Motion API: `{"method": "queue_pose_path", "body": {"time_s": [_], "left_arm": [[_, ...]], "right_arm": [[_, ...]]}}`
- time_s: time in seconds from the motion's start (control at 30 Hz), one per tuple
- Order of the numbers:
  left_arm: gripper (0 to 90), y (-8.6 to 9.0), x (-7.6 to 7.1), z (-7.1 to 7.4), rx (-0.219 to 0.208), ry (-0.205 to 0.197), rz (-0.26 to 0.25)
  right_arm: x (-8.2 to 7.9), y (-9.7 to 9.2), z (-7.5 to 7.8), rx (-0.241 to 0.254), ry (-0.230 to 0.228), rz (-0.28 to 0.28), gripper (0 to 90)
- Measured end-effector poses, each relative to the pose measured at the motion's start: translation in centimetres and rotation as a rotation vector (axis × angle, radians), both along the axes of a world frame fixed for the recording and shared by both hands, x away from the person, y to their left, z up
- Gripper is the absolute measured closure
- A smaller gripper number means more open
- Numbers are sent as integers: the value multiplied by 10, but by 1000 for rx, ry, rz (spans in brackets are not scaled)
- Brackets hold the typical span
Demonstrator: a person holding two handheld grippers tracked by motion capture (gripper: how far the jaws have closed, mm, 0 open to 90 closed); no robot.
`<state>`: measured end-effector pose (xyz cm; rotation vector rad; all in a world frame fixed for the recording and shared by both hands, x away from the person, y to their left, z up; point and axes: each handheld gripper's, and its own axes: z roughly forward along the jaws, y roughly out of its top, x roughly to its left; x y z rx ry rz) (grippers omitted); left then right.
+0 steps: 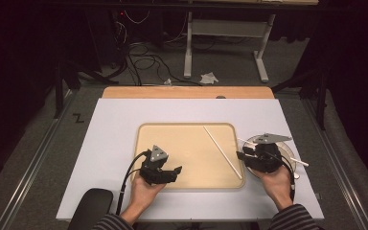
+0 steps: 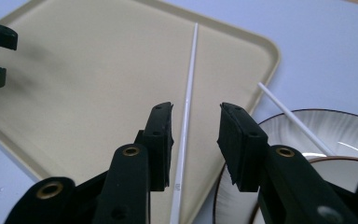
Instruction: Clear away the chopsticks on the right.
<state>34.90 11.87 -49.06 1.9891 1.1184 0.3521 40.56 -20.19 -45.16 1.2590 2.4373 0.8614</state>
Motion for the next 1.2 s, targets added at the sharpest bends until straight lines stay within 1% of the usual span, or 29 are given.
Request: {"method": "queue_pose_path", "body": {"time_s": [0.03,0.07,0.1,0.17,0.2,0.23,0.33,0.37,0.5,0.63,0.67,0.73,0.87,0.9,0.93,0.97,1.0,1.07,1.1,1.17,1.2], "left_arm": [[331,-1,0,0,0,2,-3],[332,-1,0,0,0,2,-3],[332,-1,1,0,1,2,-7],[333,-2,2,0,-3,3,-11],[333,-3,2,0,-1,3,-14],[333,-4,3,0,-1,3,-18],[333,-5,3,0,-1,3,-21],[333,-6,4,-1,-3,3,-24],[333,-8,5,0,-4,4,-33],[332,-11,6,0,-3,5,-42],[331,-11,6,0,-4,5,-44],[331,-11,7,1,-3,6,-46],[330,-12,7,1,-5,4,-48],[329,-12,7,1,-4,3,-49],[329,-12,7,1,-3,3,-50],[329,-12,6,2,-7,0,-47],[329,-12,6,2,-7,0,-47],[328,-11,6,3,-7,-4,-42],[328,-11,5,3,-6,-8,-41],[327,-10,5,3,-4,-7,-39],[327,-10,5,3,-2,-6,-39]], "right_arm": [[-1,-2,1,10,-5,1,659],[-1,-2,1,10,-5,1,659],[-5,-6,5,28,-15,2,656],[-6,-8,6,31,-22,1,656],[-8,-10,8,38,-31,2,655],[-11,-15,11,47,-51,2,649],[-14,-18,14,61,-56,-4,644],[-15,-21,15,65,-65,2,642],[-23,-31,22,75,-117,-5,642],[-28,-41,30,85,-119,-14,645],[-29,-45,32,88,-120,-28,652],[-29,-49,34,84,-125,-25,656],[-32,-60,40,84,-145,-47,680],[-33,-67,44,79,-160,-59,692],[-33,-67,44,79,-160,-59,692],[-33,-74,48,77,-170,-71,696],[-33,-74,48,77,-170,-71,696],[-33,-84,52,74,-184,-80,701],[-33,-88,54,71,-184,-88,702],[-31,-98,58,45,-201,-96,705],[-31,-100,59,41,-201,-103,706]]}}
